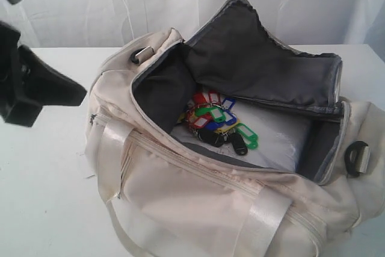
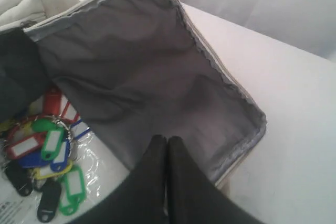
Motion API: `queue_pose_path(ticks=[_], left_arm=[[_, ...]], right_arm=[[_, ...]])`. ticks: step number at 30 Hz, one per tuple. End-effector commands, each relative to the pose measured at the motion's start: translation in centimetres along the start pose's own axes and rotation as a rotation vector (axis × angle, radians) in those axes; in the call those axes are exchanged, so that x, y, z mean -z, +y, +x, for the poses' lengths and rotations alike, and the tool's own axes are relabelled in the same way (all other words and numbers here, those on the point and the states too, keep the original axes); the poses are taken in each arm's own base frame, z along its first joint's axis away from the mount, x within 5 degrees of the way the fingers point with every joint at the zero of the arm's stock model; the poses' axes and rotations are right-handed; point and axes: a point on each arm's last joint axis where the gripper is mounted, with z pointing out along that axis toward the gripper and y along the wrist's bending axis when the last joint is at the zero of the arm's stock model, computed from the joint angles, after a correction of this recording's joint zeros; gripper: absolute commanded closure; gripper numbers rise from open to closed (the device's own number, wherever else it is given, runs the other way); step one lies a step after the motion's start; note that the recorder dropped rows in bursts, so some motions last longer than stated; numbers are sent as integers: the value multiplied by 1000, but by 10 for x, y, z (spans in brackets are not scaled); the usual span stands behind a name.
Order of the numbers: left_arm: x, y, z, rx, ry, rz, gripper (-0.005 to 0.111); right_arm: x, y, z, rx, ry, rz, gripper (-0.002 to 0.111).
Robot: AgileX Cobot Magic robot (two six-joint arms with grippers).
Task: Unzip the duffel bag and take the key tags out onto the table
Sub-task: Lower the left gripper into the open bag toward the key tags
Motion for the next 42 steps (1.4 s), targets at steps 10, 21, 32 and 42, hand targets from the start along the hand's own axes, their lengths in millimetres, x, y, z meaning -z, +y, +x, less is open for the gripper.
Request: queue_pose_path(ticks=[10, 21, 32, 42], left_arm=[[-91, 6, -110, -169, 154, 70, 107], [-190, 25, -127, -174, 321, 96, 107], [-249, 47, -126, -207, 437, 63, 107], [-268, 48, -115, -302, 467, 129, 71]], right_arm=[[71, 18, 81, -50, -80, -5, 108], [107, 27, 137, -41, -123, 25, 108], [98, 29, 158, -62, -169, 40, 108], [98, 28, 156, -62, -198, 46, 108]])
